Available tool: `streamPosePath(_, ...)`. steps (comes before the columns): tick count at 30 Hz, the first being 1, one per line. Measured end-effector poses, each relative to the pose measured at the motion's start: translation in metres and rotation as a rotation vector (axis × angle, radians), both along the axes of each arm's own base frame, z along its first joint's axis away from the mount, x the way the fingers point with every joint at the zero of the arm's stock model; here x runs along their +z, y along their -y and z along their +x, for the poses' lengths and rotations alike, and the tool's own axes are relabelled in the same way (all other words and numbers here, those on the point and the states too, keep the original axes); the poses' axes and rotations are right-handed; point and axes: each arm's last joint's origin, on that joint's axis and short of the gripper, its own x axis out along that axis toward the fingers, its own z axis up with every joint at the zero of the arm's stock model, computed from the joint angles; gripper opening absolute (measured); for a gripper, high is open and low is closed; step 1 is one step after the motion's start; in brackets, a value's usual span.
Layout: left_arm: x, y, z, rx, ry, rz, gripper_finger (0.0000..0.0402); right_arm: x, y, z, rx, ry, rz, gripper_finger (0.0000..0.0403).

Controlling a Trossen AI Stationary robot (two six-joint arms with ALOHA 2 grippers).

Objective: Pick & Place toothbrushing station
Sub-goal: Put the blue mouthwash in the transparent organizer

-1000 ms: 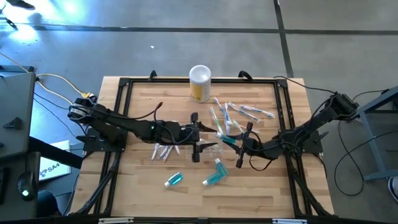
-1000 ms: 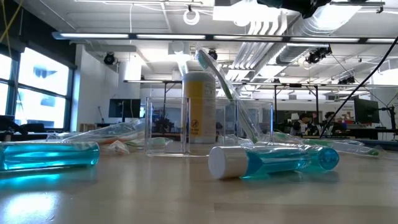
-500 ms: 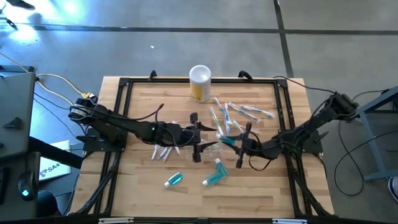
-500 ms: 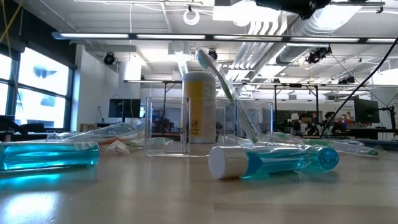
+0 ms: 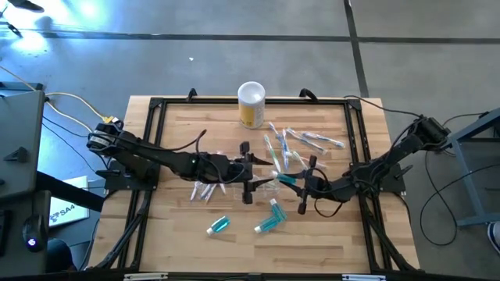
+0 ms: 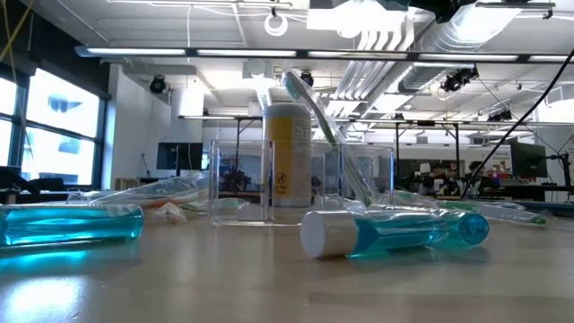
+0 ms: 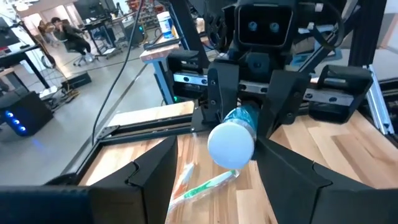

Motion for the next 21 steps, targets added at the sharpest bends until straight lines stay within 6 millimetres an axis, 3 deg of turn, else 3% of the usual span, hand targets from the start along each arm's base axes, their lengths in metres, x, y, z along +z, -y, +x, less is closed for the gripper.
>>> streamPosePath(9,-0.018,0.004,0.016,-0.014,0.009,0.043,0.0210,-0.001,0.002,0.001,-0.005,-0.004,-0.001,0.0063)
streamPosePath(18,-0.017,0.004,0.017,-0.001,0.019,0.051,0.0207,-0.002,0.002,0.001,-0.010,-0.013,-0.007,0.0063)
streamPosePath(21,-0.017,0.004,0.017,-0.003,0.019,0.050,0.0188,-0.002,0.002,0.001,-0.011,-0.014,-0.007,0.0063)
